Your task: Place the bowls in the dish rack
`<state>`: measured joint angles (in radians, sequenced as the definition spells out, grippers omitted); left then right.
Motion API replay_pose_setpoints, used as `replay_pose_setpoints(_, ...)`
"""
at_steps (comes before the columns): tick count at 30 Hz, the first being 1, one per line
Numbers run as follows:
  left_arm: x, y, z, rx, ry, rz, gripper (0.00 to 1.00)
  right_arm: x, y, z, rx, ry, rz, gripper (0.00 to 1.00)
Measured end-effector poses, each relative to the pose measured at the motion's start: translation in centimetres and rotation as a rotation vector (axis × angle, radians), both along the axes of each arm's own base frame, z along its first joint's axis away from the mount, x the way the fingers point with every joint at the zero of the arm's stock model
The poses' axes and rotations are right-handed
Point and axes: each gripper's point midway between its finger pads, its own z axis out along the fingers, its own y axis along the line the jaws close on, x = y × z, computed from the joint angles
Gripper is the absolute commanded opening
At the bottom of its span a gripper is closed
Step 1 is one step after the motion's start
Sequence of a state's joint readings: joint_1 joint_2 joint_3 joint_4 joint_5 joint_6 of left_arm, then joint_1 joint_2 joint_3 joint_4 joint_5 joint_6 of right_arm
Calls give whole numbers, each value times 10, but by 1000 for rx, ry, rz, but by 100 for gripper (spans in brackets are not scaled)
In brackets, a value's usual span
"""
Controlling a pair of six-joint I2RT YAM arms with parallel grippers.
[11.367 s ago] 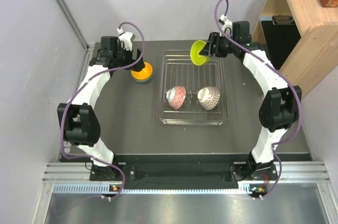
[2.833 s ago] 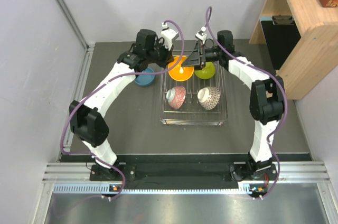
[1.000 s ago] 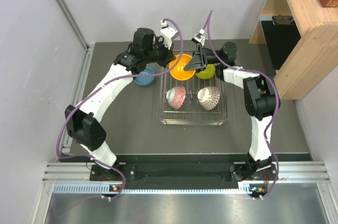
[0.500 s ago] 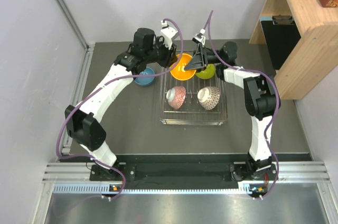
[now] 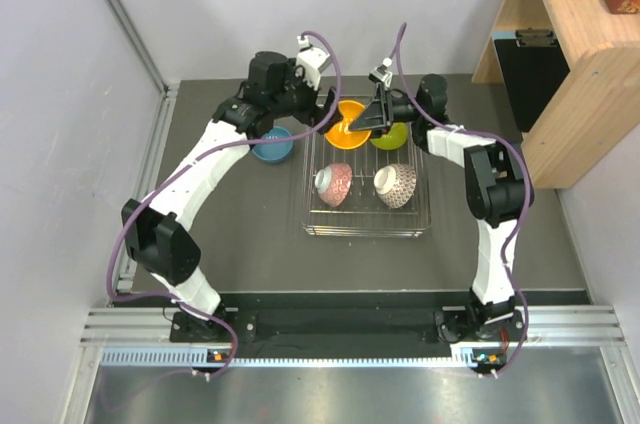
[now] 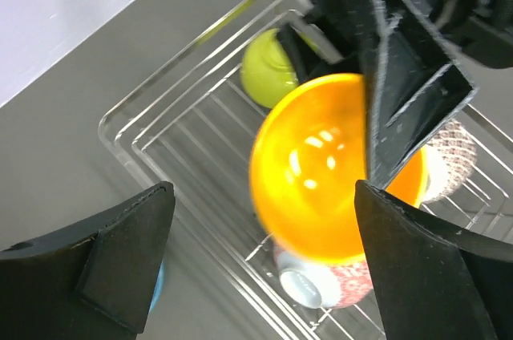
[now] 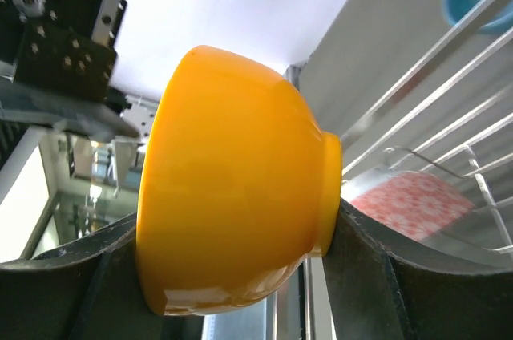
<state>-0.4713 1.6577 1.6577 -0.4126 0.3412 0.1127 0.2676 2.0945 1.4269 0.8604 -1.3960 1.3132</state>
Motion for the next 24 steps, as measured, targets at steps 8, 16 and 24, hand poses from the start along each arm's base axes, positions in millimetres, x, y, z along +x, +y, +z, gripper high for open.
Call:
replay_pose_setpoints(8, 38, 72, -6, -23, 35, 175, 99, 32, -17, -20, -78, 28, -141, 0)
replay_pose_setpoints(16, 47, 150, -82, 22, 190, 345, 99, 74, -44, -11, -198, -70, -328, 0)
replay_pose_setpoints(24, 44, 176, -115, 47, 240, 396, 99, 100, -68, -5, -469, -254, -508, 0)
